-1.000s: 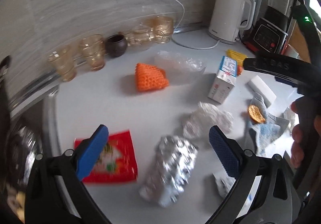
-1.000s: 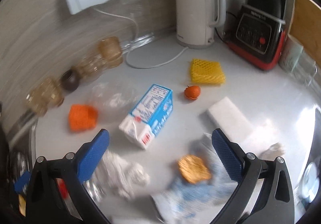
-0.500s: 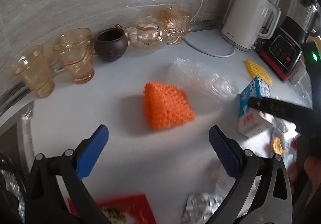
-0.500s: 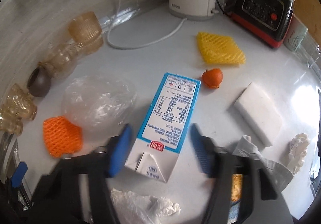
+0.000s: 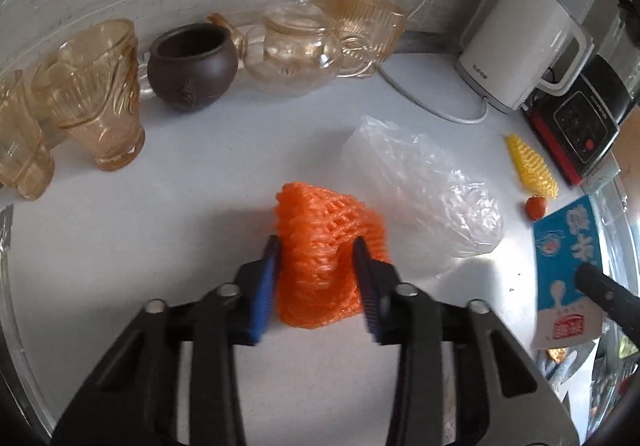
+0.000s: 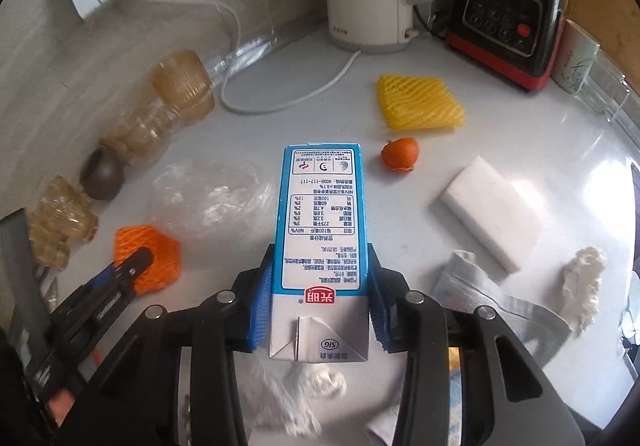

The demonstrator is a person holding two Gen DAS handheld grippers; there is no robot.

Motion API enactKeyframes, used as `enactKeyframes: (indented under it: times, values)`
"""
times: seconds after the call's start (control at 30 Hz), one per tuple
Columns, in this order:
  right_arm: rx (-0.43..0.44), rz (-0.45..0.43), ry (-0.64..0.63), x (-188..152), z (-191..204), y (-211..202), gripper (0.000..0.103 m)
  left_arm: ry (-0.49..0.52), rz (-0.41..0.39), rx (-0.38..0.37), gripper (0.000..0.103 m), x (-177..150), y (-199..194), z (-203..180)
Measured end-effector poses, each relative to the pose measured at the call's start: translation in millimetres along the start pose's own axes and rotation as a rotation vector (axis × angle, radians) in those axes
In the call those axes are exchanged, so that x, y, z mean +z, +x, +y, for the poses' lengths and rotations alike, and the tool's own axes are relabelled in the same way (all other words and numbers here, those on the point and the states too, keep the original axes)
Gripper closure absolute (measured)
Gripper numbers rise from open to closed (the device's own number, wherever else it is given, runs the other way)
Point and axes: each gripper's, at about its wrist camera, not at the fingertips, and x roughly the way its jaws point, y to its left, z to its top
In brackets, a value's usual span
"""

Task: Collect trash
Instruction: 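Grasp the orange foam net with the left tool while the right tool grasps the milk carton, then drop the orange net from the left tool while the right tool drops the carton into the green basket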

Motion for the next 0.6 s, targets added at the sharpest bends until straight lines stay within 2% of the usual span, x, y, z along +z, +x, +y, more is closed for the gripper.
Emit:
enactKeyframes:
  times: [0.07, 0.2, 0.3, 0.43, 0.5, 0.6]
  values:
    - [0.014, -0.018, -0.011, -5, -4, -17, 0.062, 0.020, -0.008, 0.009, 0.079, -2, -7, -2]
    - [0.028, -0.042, -0.028, -21, -16, -46, 0.062, 0.030, -0.031, 0.005, 0.080, -8, -28, -5]
    - [0.035, -0.050, -0.046, -39, -27, -67, 0.062, 0.064, -0.052, 0.001, 0.080, -19, -56, -14]
    - [0.023, -0.044, -0.079, -72, -48, -94, 0.062, 0.141, -0.077, -0.005, 0.080, -50, -109, -37]
    - [0.018, -0.034, -0.088, -93, -64, -109, 0.062, 0.156, -0.068, -0.035, 0.080, -66, -129, -48]
    - [-0.006, -0.016, -0.116, -125, -86, -127, 0.062, 0.204, -0.020, -0.122, 0.080, -102, -157, -73]
